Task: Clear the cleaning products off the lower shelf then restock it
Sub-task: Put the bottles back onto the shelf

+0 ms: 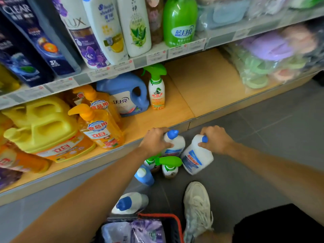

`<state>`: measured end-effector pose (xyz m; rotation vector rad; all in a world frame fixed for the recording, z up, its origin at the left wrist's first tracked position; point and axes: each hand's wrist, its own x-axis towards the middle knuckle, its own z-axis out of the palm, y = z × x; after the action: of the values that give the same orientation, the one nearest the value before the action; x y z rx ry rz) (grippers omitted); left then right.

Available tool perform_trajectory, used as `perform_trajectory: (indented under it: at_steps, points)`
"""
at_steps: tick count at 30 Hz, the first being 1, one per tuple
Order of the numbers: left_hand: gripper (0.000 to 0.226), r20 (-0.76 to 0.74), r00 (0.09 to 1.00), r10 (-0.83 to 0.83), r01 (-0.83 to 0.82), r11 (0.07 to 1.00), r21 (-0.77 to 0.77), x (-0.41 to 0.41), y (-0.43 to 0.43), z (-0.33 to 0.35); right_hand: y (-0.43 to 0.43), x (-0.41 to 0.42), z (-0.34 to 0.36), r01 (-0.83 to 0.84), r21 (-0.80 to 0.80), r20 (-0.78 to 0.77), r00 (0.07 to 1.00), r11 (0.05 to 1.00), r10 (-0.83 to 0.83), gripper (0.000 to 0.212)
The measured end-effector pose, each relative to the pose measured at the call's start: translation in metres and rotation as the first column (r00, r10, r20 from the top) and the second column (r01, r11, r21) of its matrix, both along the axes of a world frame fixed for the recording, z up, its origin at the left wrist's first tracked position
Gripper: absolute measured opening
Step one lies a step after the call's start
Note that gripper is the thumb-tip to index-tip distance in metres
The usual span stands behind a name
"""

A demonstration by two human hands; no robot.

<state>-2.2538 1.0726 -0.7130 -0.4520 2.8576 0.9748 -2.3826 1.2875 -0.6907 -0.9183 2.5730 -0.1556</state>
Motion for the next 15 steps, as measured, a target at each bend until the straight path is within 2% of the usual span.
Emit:
perform_trajectory:
  at_steps: [4,9,12,15]
  points:
    - [0.043,-0.137,0.989,-0.060,0.056,0.998,-0.031,-0.007,-0.005,0.039,0.017,-0.024,0.046,0.012,-0.121,0.036,0.999,0.993,-0.008,0.040]
    - [0.038,-0.375,0.927,0.029,-0.036,0.999,-0.012,-0.033,-0.017,0.101,0.032,-0.065,0.140,0.054,-0.414,-0.038,0.996,0.908,-0.077,0.039]
    - [0.039,-0.436,0.895,0.092,-0.078,0.996,0.051,-0.054,-0.014,0.122,0.033,-0.089,0.180,0.027,-0.535,-0.088,0.992,0.844,-0.087,0.039]
    - [0.041,-0.461,0.885,0.065,-0.069,0.998,0.007,-0.075,-0.008,0.129,0.028,-0.113,0.197,-0.018,-0.588,-0.092,0.995,0.809,-0.044,0.038]
